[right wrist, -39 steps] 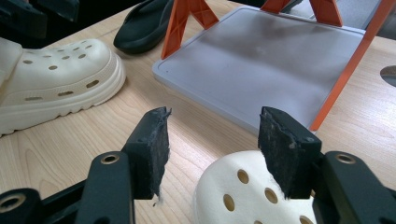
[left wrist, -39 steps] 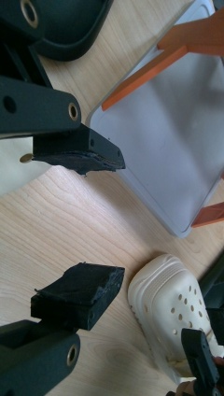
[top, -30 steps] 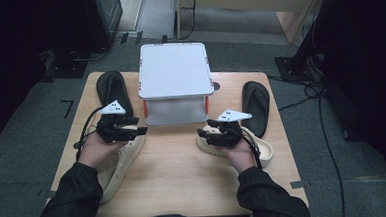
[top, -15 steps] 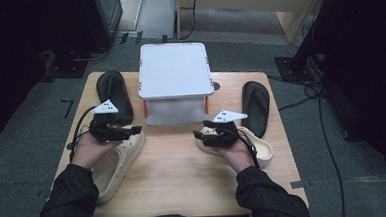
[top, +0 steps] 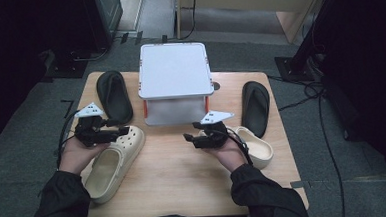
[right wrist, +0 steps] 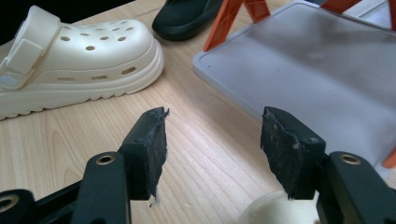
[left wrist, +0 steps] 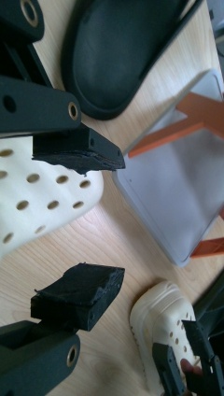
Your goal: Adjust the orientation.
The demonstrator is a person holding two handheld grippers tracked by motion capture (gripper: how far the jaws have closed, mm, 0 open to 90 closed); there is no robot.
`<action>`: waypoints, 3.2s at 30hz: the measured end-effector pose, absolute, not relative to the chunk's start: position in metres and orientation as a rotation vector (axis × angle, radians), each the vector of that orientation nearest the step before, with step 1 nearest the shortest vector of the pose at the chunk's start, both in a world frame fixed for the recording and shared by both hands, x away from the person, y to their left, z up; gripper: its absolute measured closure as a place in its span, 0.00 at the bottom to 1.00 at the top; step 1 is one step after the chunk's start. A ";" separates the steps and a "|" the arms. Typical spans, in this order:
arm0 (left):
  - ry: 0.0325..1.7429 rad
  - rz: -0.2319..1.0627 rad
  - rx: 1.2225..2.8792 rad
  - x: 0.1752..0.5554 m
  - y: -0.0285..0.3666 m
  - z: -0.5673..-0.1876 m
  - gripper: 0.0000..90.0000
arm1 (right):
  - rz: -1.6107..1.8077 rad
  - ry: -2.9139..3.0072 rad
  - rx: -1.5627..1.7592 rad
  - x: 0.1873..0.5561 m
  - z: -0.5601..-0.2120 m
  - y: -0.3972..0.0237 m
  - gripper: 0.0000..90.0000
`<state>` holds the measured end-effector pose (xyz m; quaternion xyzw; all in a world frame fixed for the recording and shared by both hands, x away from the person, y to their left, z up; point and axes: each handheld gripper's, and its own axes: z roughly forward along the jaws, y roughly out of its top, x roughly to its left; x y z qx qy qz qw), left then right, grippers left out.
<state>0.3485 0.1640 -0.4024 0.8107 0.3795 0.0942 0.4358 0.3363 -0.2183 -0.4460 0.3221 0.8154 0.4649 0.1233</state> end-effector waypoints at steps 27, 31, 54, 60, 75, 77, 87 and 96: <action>0.939 0.176 2.083 0.307 0.196 -0.428 0.44 | 1.363 2.407 0.920 0.339 -0.448 -0.206 0.46; 0.934 0.157 2.088 0.306 0.198 -0.437 0.42 | 1.360 2.408 0.920 0.339 -0.447 -0.206 0.46; 1.087 0.113 2.076 0.309 0.215 -0.460 0.48 | 1.345 2.425 0.903 0.339 -0.449 -0.203 0.46; 1.111 0.134 2.072 0.314 0.216 -0.462 0.56 | 1.345 2.425 0.889 0.339 -0.449 -0.201 0.46; 1.064 0.258 2.072 0.311 0.208 -0.450 0.83 | 1.340 2.423 0.895 0.339 -0.449 -0.202 0.46; 1.052 0.243 2.076 0.311 0.205 -0.448 0.84 | 1.338 2.428 0.895 0.339 -0.449 -0.201 0.46; 0.966 0.245 2.058 0.323 0.164 -0.435 0.84 | 1.330 2.421 0.906 0.338 -0.450 -0.204 0.46; 0.966 0.258 2.040 0.350 0.140 -0.426 0.84 | 1.344 2.393 0.956 0.335 -0.449 -0.210 0.46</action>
